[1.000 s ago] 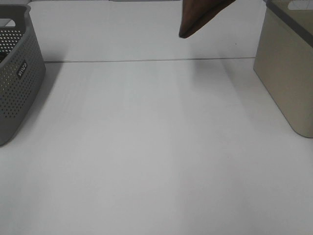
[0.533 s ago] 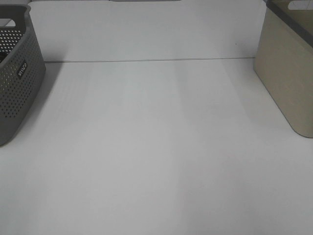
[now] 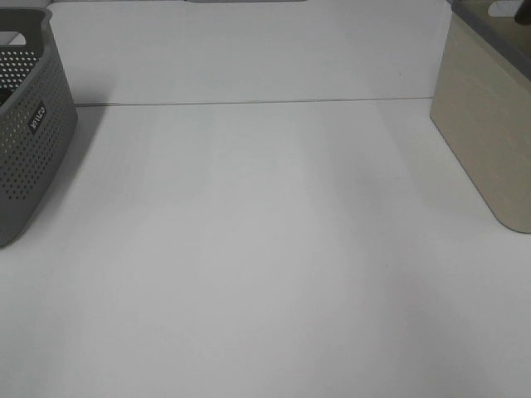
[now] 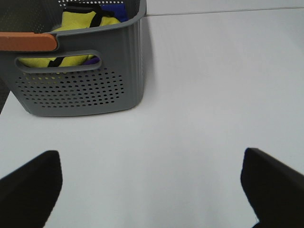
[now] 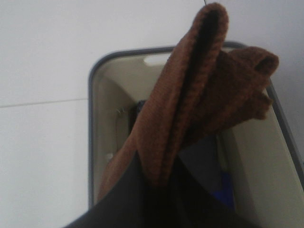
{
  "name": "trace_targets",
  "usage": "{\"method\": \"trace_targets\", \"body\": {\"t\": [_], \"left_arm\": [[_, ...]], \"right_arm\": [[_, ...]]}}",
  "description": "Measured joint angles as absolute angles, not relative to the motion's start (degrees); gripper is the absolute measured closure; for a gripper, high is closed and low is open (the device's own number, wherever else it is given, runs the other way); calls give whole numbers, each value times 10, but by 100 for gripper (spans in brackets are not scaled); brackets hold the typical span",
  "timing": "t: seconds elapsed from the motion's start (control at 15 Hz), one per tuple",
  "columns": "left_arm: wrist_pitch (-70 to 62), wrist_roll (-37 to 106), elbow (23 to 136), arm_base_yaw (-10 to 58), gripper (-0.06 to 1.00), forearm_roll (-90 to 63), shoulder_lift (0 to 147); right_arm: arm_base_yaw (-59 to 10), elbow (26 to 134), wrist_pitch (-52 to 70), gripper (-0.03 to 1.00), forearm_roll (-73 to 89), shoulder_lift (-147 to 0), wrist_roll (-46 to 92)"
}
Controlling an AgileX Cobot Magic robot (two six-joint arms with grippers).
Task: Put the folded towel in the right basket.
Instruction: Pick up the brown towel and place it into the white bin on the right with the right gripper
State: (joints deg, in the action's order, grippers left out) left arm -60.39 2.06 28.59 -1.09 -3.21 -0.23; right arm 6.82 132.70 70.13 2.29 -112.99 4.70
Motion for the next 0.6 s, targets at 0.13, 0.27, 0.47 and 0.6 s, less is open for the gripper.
{"method": "trace_targets", "body": {"t": [0.13, 0.27, 0.47, 0.6], "left_arm": [[-604, 21, 286, -11, -3, -32, -2], [-604, 21, 286, -11, -3, -32, -2], [-604, 21, 286, -11, -3, -32, -2], [-604, 21, 286, -11, -3, -32, -2]], "right_arm": [[84, 1246, 701, 90, 29, -1130, 40], [84, 1201, 701, 87, 29, -1135, 39], [84, 1184, 700, 57, 29, -1152, 39], [84, 1184, 700, 35, 29, -1153, 38]]}}
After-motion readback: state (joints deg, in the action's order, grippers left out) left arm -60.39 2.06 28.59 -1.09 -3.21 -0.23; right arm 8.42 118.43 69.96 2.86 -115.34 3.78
